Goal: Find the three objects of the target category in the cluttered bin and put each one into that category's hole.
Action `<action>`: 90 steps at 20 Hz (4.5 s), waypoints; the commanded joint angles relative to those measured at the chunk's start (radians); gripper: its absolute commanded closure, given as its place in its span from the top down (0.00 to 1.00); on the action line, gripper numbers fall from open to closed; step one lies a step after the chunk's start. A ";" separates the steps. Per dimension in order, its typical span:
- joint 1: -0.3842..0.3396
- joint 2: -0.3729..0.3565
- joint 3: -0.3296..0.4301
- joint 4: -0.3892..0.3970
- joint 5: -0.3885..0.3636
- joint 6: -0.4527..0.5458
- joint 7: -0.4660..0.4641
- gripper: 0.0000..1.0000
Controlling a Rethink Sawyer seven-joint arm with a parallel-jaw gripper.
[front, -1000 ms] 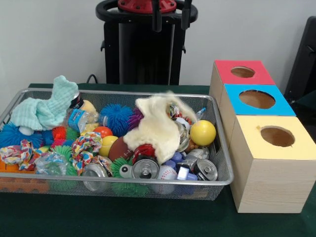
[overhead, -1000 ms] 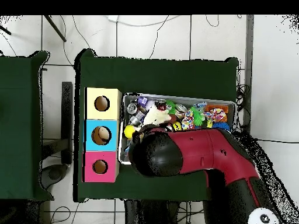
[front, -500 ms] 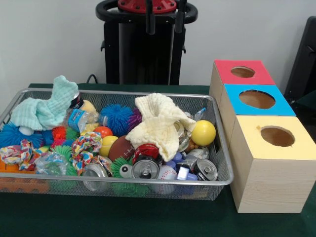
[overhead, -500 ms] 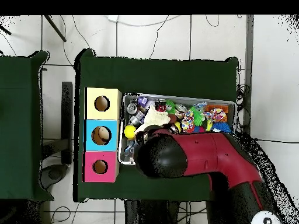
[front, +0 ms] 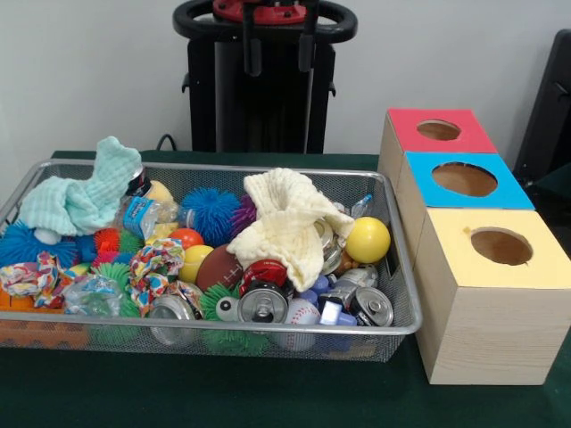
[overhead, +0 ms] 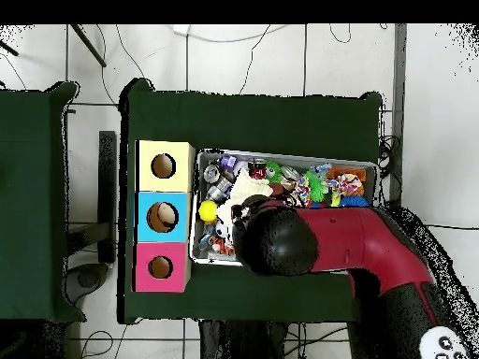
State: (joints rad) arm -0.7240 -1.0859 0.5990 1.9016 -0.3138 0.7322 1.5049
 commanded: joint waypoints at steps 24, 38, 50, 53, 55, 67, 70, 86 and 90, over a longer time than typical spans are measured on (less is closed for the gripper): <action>-0.326 0.258 0.047 0.012 -0.176 -0.090 -0.162 1.00; -0.392 0.409 0.035 0.014 -0.323 -0.184 -0.141 1.00; -0.398 0.526 0.028 -0.035 -0.408 -0.228 -0.104 1.00; -0.401 0.534 0.024 -0.031 -0.424 -0.243 -0.091 1.00; -0.402 0.541 0.021 -0.028 -0.433 -0.252 -0.083 1.00; -0.392 0.565 -0.022 0.010 -0.502 -0.357 -0.010 1.00; -0.386 0.562 -0.026 0.017 -0.510 -0.380 0.002 0.00; -0.298 0.280 0.038 0.125 -0.308 -0.216 0.029 0.00; -0.274 0.105 0.073 0.166 -0.170 -0.103 0.006 0.00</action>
State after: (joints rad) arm -1.0309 -0.7826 0.5994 2.0069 -0.6141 0.4451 1.5049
